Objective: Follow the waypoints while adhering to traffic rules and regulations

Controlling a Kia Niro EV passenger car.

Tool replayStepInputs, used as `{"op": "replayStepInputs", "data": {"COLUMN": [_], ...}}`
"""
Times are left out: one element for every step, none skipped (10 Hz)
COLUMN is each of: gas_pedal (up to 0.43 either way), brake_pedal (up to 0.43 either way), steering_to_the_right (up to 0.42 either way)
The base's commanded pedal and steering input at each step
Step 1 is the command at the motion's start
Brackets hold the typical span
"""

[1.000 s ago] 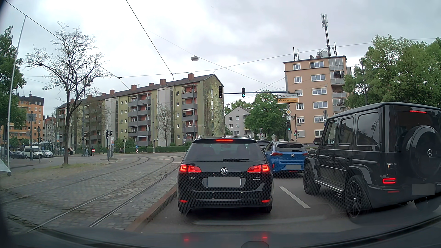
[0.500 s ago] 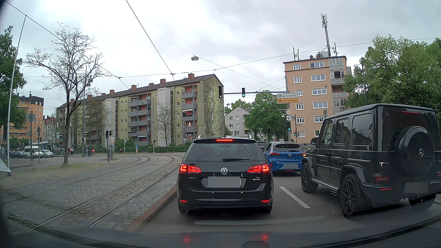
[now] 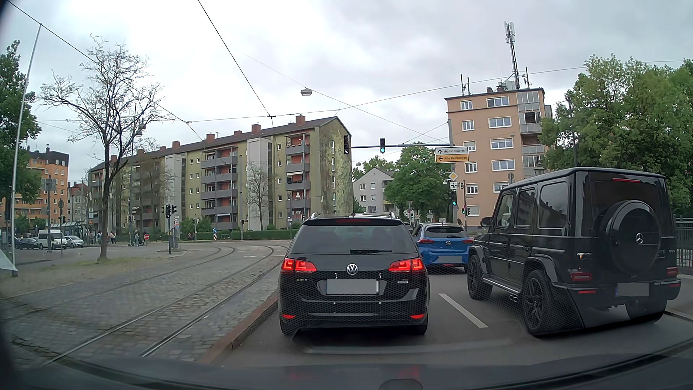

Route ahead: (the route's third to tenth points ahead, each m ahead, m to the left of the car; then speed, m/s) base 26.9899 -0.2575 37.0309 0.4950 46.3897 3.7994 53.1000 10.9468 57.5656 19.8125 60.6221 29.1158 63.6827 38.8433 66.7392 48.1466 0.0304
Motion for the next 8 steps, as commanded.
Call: {"op": "replayStepInputs", "data": {"gas_pedal": [0.000,0.000,0.000,0.000,0.000,0.000,0.000,0.000], "brake_pedal": [0.006,0.000,0.000,0.000,0.000,0.000,0.000,0.000], "steering_to_the_right": [-0.010,-0.010,-0.010,-0.010,-0.010,-0.010,-0.010,-0.010]}}
